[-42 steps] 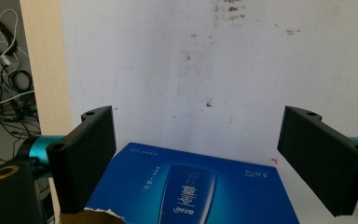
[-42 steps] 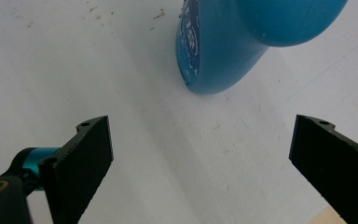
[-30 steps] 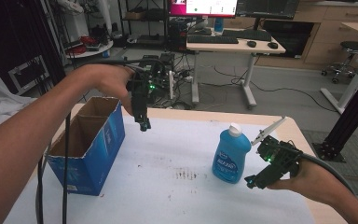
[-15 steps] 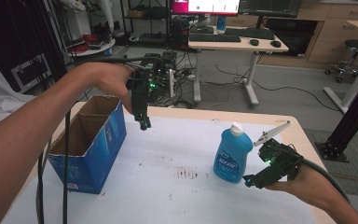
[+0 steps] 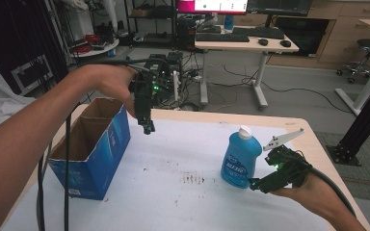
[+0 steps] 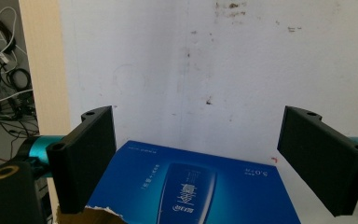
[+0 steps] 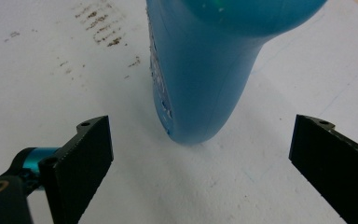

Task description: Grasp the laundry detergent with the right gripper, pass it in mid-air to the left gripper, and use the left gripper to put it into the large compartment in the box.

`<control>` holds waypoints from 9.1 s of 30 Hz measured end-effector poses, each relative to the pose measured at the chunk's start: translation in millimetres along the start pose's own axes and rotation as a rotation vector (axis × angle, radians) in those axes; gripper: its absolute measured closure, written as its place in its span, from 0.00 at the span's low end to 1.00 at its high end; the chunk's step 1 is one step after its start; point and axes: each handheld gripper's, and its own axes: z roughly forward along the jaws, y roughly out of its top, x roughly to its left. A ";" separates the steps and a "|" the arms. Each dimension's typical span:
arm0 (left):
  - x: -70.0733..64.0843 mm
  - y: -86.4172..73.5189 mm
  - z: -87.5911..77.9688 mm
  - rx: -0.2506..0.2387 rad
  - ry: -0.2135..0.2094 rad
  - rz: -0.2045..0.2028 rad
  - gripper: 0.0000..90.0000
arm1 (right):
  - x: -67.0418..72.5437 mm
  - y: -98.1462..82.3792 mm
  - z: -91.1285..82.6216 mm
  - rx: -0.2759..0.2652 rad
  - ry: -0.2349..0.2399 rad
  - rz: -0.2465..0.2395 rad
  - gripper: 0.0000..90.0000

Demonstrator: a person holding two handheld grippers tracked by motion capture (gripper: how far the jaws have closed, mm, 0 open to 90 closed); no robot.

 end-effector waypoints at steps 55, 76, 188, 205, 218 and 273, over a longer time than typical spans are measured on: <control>-3.1 -9.1 1.5 0.013 -0.013 -0.016 0.13 | -1.1 -15.4 36.7 -0.331 0.022 0.086 0.07; -2.2 -12.7 1.7 0.007 -0.010 -0.022 0.13 | -0.1 -20.7 46.6 -0.395 0.009 0.094 0.16; -17.6 -5.6 -10.9 -0.032 -0.035 0.017 0.13 | 28.2 -7.1 -2.5 -0.464 0.165 -0.115 0.53; -27.6 -7.7 -20.2 -0.062 -0.043 0.028 0.13 | 57.7 23.0 -14.5 -0.455 0.227 -0.200 0.53; -34.2 -10.5 -26.6 -0.076 -0.068 0.046 0.13 | 76.7 53.1 -1.0 -0.444 0.278 -0.251 0.53; -65.9 54.1 -25.6 -0.085 -0.176 0.240 0.13 | 102.8 92.4 23.1 -0.494 0.431 -0.296 0.53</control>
